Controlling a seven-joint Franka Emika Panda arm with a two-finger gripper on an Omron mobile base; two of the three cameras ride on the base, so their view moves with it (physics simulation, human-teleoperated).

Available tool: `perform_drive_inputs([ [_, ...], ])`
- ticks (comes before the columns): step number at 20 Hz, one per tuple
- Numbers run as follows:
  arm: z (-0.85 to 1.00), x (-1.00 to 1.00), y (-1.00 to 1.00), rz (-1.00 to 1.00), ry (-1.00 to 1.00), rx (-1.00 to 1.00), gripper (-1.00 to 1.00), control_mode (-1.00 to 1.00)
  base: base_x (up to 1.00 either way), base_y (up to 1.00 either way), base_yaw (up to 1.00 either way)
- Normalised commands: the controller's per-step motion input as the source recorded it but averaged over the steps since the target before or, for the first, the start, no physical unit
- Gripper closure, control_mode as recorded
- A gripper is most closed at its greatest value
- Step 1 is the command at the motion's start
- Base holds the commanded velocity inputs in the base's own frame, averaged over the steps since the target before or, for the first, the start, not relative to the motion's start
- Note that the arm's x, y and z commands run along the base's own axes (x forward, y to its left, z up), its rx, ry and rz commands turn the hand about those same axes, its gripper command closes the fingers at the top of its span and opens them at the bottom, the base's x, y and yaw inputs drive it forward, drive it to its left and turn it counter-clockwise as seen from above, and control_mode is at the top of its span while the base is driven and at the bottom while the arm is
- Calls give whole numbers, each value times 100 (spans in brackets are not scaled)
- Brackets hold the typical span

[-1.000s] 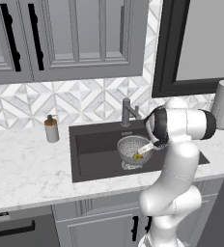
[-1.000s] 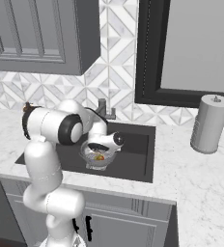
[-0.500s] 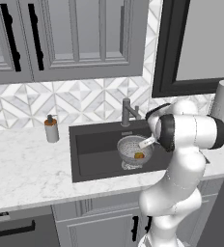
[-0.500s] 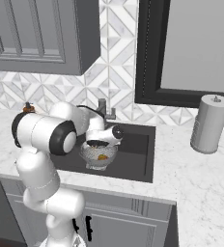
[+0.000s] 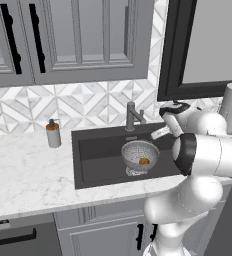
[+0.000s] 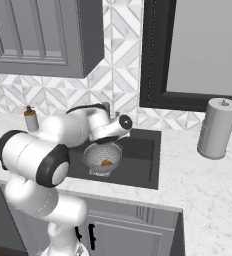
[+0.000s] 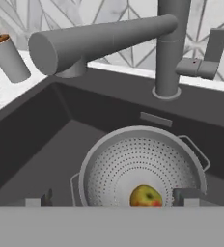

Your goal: Put the colander in the sink, put the apple in the colander, and turn on the sink faucet and pour water over the colander.

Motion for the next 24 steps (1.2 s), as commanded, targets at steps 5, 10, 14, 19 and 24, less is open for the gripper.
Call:
perform_drive_inputs([
  [5,60,0,-33,-6,9,0,-100,-100,0,0,0],
  [10,29,7,-12,-8,22,0,-100,-100,0,0,0],
  [14,20,14,0,-8,20,0,-100,-100,0,0,0],
  [19,2,15,0,-7,13,0,-100,-100,0,0,0],
  [24,0,1,-13,-1,-7,5,-100,-100,0,0,0],
])
